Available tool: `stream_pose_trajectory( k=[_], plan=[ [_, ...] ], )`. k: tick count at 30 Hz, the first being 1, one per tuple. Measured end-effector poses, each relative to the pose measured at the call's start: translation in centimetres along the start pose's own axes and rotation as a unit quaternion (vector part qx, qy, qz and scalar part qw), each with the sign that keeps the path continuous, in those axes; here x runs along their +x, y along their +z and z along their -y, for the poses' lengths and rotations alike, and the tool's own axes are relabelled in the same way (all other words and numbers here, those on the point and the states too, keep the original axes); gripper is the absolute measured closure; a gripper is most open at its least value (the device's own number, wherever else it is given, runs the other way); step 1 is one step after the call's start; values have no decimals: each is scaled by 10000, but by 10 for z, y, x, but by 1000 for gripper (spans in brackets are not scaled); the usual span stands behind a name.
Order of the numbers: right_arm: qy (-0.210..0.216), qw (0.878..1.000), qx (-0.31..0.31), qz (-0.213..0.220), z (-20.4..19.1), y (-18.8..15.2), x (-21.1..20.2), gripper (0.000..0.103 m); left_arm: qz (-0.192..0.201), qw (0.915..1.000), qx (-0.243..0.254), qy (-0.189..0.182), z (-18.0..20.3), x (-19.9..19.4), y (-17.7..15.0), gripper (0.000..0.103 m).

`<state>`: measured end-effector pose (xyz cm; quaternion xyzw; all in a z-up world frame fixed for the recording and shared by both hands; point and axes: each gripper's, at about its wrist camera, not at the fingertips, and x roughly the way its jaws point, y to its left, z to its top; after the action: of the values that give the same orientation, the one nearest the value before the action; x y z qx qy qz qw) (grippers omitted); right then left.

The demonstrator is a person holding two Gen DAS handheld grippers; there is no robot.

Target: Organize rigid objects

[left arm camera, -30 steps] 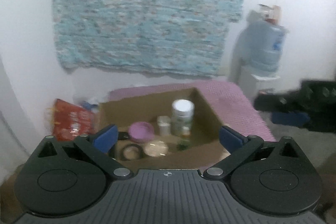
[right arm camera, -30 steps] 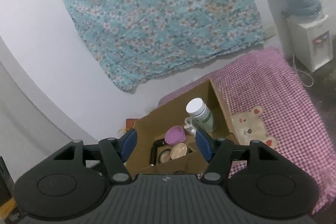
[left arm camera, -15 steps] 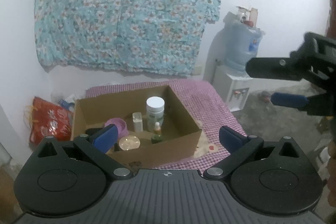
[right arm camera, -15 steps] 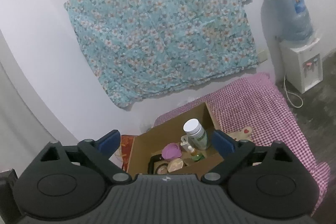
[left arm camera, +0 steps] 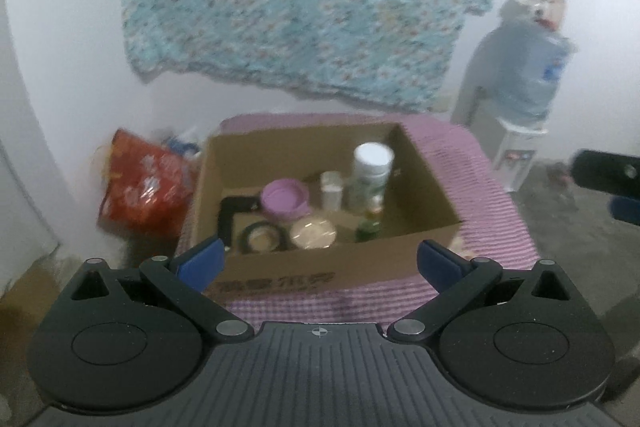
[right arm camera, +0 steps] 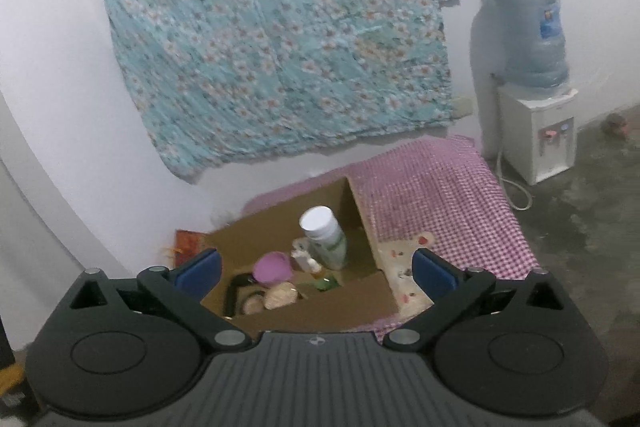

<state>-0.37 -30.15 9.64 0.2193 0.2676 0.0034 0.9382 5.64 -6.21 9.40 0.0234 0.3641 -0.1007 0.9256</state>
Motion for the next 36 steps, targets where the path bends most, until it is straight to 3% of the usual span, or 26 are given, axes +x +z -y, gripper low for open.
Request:
stream_pose_trajectory(
  k=[12, 23, 36],
  plan=[
    [-720, 9951, -526, -433, -10, -20, 34, 0, -355, 9982, -138, 472, -25, 22, -6, 0],
    [-315, 9892, -1072, -954, -29, -34, 80, 0, -626, 9961, -139, 602, -32, 45, -7, 0],
    [-426, 9833, -1223, -1279, -32, -41, 128, 0, -790, 9953, -66, 551, -30, 74, 0, 0]
  ],
)
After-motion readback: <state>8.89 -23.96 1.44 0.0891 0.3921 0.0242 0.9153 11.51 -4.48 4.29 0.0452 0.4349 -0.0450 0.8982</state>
